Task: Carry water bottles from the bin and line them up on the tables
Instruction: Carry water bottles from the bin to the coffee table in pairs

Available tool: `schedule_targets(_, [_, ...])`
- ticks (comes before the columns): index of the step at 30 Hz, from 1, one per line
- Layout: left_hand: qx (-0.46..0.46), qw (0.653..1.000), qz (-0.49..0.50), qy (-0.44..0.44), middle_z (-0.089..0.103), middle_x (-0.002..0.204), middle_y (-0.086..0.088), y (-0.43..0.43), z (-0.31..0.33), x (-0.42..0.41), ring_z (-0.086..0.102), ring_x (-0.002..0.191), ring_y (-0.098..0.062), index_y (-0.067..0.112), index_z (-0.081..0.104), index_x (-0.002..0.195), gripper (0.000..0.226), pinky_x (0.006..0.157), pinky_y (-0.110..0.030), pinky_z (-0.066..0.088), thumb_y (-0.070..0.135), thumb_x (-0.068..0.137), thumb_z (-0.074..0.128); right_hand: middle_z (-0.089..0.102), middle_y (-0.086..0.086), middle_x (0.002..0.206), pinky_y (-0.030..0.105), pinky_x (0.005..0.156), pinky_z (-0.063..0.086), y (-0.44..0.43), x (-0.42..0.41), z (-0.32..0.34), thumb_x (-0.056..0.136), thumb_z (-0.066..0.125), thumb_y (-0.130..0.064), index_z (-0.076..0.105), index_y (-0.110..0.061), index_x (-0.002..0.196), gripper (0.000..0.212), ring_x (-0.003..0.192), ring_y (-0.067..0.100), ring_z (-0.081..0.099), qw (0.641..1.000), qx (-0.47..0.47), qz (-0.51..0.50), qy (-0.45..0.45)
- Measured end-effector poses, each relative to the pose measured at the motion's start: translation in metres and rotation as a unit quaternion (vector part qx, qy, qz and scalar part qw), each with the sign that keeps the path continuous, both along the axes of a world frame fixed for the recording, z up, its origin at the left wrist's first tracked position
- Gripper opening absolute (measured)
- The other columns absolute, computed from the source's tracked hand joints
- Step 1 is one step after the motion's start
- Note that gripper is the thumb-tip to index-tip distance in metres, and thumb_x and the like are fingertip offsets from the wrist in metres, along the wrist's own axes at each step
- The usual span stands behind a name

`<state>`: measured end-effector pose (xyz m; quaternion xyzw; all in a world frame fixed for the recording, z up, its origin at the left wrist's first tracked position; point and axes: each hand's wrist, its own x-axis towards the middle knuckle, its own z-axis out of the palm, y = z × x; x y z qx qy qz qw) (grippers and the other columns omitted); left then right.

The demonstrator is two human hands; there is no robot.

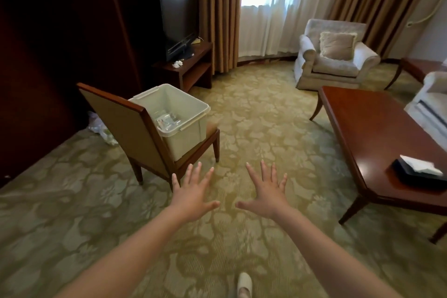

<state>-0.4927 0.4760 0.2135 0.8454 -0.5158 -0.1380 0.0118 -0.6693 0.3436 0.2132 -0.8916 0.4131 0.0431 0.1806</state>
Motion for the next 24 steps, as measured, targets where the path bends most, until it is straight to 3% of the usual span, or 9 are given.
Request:
schedule_targets(11, [-0.008, 0.994, 0.103, 0.027, -0.029, 0.159, 0.002, -0.173, 0.0, 0.078, -0.028, 0.146, -0.022, 0.042, -0.016, 0.151, 0.096, 0.116, -0.061, -0.014, 0.07, 0.086, 0.048, -0.029, 0.006, 0.162, 0.067, 0.111, -0.02, -0.199, 0.103, 0.014, 0.076, 0.062, -0.073, -0.012, -0.042, 0.155, 0.112, 0.142, 0.036, -0.037, 0.994, -0.024, 0.101, 0.017])
schedule_targets(24, [0.003, 0.99, 0.139, 0.032, -0.029, 0.16, -0.002, -0.344, -0.022, 0.23, -0.028, 0.146, -0.026, 0.038, -0.016, 0.153, 0.093, 0.115, -0.061, -0.014, 0.071, 0.088, 0.043, -0.029, 0.005, 0.162, 0.063, 0.11, -0.024, -0.388, 0.272, -0.001, 0.077, 0.061, -0.073, -0.014, -0.045, 0.154, 0.111, 0.141, 0.035, -0.039, 0.987, -0.04, 0.155, 0.016])
